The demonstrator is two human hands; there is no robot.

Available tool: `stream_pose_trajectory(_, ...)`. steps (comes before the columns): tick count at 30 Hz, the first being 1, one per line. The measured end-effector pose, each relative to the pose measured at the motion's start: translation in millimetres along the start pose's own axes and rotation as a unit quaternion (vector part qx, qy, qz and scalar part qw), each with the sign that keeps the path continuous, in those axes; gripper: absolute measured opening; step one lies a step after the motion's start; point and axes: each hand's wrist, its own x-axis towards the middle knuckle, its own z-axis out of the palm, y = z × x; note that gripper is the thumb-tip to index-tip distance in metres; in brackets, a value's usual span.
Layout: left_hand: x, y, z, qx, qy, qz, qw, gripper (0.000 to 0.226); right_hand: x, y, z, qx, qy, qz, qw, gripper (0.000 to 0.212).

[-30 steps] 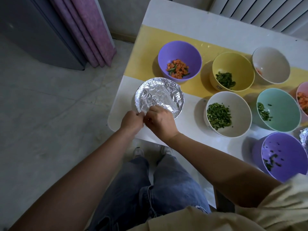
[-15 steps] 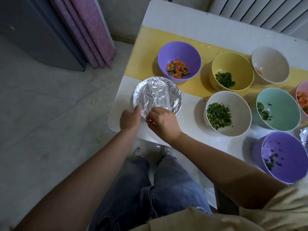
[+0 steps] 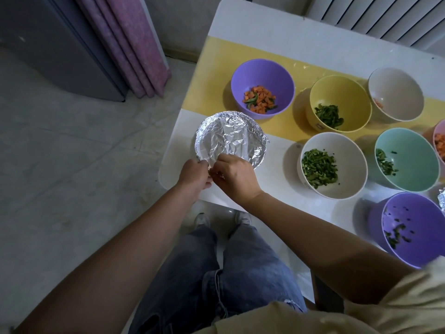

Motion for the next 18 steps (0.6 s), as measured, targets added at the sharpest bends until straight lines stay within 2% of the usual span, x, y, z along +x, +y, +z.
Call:
stream_pose_trajectory(7,8,2,-10,0.118,0.0,0.061,0.991,0.022,1,-3,2,0.017,0.006,0.015,1.0,0.026)
stream_pose_trajectory(10,14,9,-14,0.163,0.011,0.088,0.983,0.022,4,-6,0,0.012,-0.006,0.013,1.0,0.015)
stream_pose_trajectory(11,17,10,-15,0.174,0.012,0.096,0.98,0.022,3,-5,-2,0.003,-0.016,0.011,1.0,0.021)
stream_pose_trajectory(12,19,10,-16,0.179,0.015,0.103,0.978,0.024,0,-2,-3,-0.008,-0.024,0.007,1.0,0.028)
stream_pose_trajectory(14,23,7,-18,0.183,0.029,0.11,0.977,0.034,-5,3,-6,-0.024,-0.024,0.005,0.999,0.029)
stream_pose_trajectory(18,8,-1,-9,0.158,0.083,0.096,0.979,0.05,-5,5,-5,-0.035,-0.013,-0.01,0.999,0.01)
